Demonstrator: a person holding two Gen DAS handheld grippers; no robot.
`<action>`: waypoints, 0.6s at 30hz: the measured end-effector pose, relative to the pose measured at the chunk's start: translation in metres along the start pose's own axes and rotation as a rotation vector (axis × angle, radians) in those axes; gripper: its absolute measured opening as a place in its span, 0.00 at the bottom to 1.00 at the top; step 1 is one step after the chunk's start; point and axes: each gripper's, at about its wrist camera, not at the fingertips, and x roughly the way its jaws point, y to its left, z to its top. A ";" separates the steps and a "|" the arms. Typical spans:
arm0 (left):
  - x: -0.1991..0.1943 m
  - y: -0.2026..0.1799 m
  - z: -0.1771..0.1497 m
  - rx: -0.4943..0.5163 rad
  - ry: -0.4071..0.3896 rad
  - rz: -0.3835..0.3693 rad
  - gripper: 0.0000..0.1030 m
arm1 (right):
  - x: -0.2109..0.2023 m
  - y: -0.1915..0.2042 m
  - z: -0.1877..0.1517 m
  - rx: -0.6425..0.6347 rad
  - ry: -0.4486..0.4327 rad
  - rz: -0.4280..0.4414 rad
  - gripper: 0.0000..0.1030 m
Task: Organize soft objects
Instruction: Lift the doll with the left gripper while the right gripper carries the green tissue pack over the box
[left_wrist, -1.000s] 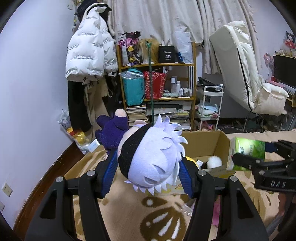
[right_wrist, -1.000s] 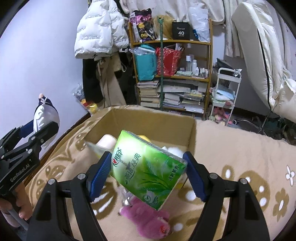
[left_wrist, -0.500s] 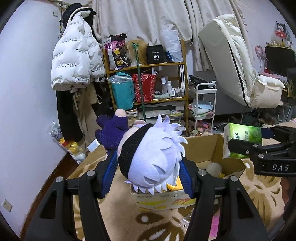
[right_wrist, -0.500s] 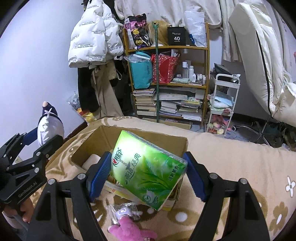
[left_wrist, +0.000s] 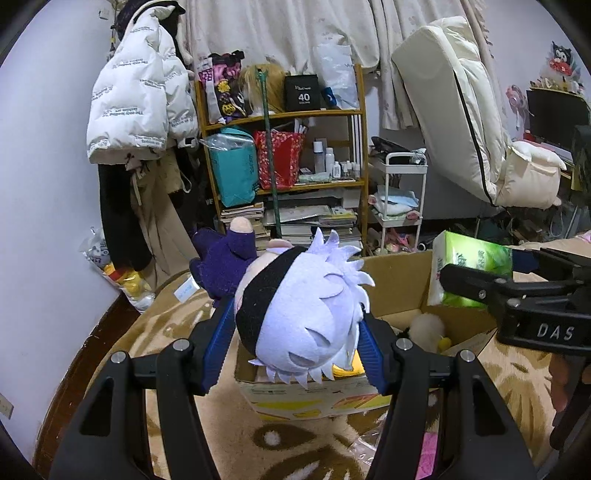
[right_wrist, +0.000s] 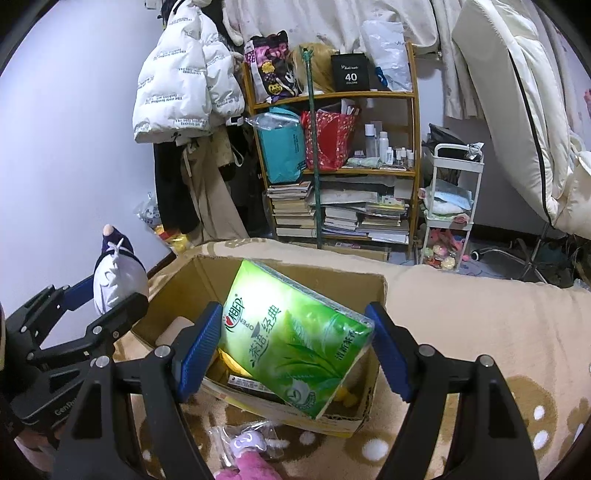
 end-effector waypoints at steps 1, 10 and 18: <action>0.001 -0.001 -0.002 0.001 0.004 -0.004 0.59 | 0.003 -0.001 -0.002 0.002 0.004 0.000 0.80; 0.017 -0.003 -0.010 -0.018 0.039 -0.023 0.59 | 0.013 -0.013 -0.011 0.048 0.021 0.002 0.80; 0.024 -0.005 -0.013 -0.028 0.067 -0.034 0.60 | 0.019 -0.019 -0.016 0.088 0.032 0.006 0.80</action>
